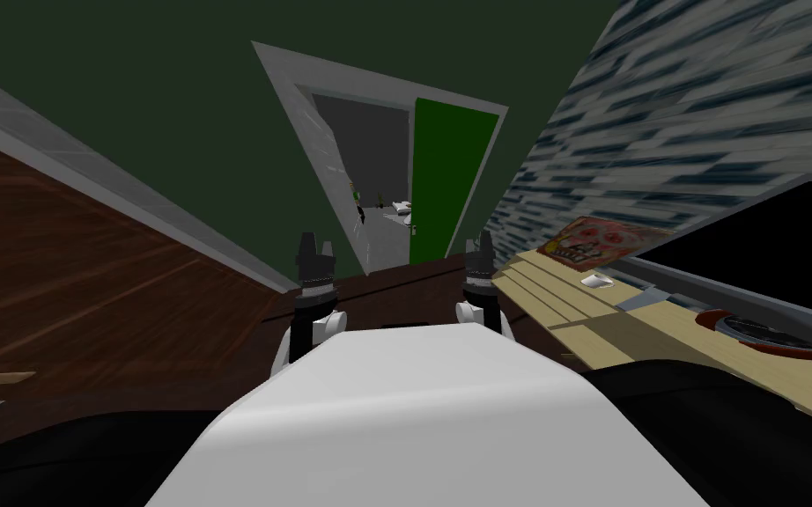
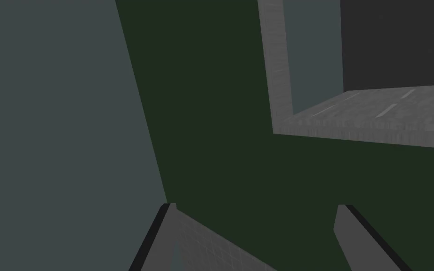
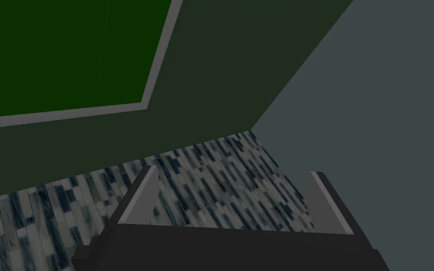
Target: Push the door open
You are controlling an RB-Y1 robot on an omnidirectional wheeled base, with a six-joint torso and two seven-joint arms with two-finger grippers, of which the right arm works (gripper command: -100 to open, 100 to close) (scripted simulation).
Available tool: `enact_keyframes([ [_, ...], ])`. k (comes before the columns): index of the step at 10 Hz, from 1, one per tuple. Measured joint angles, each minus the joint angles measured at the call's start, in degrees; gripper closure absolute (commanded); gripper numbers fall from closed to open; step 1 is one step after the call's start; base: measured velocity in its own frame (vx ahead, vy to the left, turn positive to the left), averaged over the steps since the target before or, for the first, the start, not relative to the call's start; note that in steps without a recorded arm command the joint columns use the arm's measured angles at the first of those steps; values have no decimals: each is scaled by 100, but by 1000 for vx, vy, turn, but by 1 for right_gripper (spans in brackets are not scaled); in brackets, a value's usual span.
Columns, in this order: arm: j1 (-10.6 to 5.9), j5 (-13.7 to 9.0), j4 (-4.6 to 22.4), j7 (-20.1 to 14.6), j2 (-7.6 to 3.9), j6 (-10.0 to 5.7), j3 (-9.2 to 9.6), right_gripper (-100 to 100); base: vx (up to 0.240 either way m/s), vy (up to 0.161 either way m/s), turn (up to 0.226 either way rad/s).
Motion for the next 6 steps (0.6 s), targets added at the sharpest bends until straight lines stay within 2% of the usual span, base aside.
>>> enact_keyframes([
  [4, -151, -36, 390, -45, -166, -64, 108, -100, 175, -19, -34],
  [6, -218, -45, 592, -63, -229, -96, 194, -100, 158, 12, -34],
])
